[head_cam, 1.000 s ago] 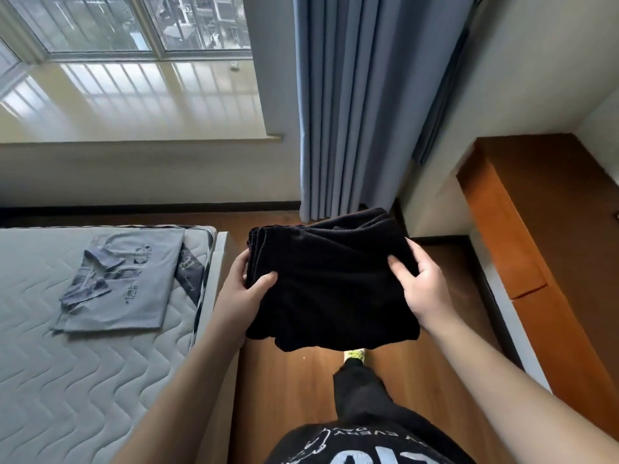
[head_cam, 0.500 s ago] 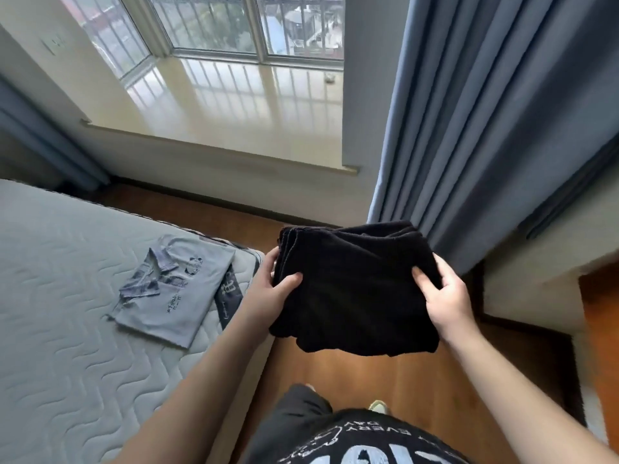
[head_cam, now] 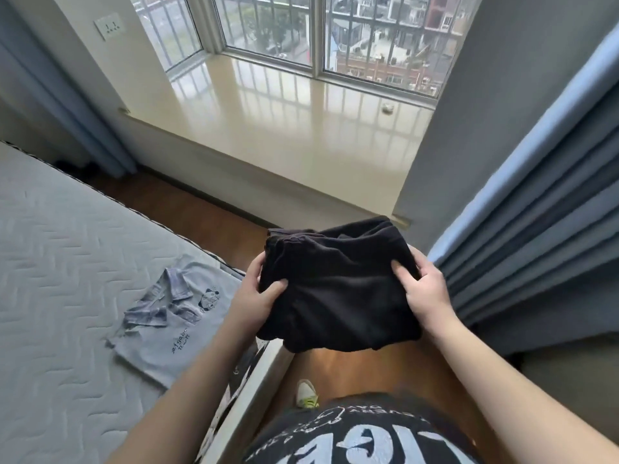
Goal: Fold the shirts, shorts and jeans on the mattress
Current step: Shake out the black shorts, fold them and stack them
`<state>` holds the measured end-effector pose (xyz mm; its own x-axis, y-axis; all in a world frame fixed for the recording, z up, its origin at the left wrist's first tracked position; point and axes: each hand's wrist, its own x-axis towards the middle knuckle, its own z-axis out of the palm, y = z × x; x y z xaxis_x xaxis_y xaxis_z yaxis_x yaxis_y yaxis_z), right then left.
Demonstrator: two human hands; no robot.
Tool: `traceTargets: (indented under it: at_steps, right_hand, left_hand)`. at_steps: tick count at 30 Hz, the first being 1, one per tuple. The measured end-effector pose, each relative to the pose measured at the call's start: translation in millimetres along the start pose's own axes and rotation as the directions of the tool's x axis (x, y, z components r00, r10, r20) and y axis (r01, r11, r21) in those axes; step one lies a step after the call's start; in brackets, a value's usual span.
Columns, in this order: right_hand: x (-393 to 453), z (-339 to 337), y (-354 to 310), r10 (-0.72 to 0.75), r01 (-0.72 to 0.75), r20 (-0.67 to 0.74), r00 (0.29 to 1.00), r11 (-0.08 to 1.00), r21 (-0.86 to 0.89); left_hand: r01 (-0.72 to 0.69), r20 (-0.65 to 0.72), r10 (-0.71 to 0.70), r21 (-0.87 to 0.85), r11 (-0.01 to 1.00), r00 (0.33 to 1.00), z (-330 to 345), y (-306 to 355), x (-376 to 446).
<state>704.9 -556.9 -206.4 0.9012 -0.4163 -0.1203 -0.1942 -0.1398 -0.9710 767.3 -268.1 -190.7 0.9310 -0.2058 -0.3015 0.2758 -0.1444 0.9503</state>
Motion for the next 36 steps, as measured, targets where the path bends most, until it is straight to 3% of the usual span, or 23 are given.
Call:
traceTargets:
  at_steps: [7, 21, 28, 36]
  right_hand:
    - [84.9, 28.2, -4.0, 0.035, -0.034, 0.057, 0.998, 0.999, -0.014]
    - [297.1, 27.0, -28.4, 0.046, -0.032, 0.264, 0.963, 0.998, -0.058]
    - [354.7, 86.7, -36.8, 0.045, -0.034, 0.391, 0.919, 0.999, -0.034]
    - [406.4, 192.6, -76.7, 0.005, 0.047, 0.528, 0.849, 0.995, -0.085]
  left_hand:
    - [0.068, -0.092, -0.068, -0.006, 0.998, 0.993, -6.6, 10.5, 73.7]
    - [0.136, -0.222, -0.162, -0.127, 0.982, 0.961, 43.4, 62.6, 217.4]
    - [0.091, -0.316, -0.093, -0.022, 0.996, 0.944, -5.8, 81.8, 249.9]
    - [0.048, -0.501, -0.137, -0.188, 0.981, 0.854, -75.5, 65.6, 279.7]
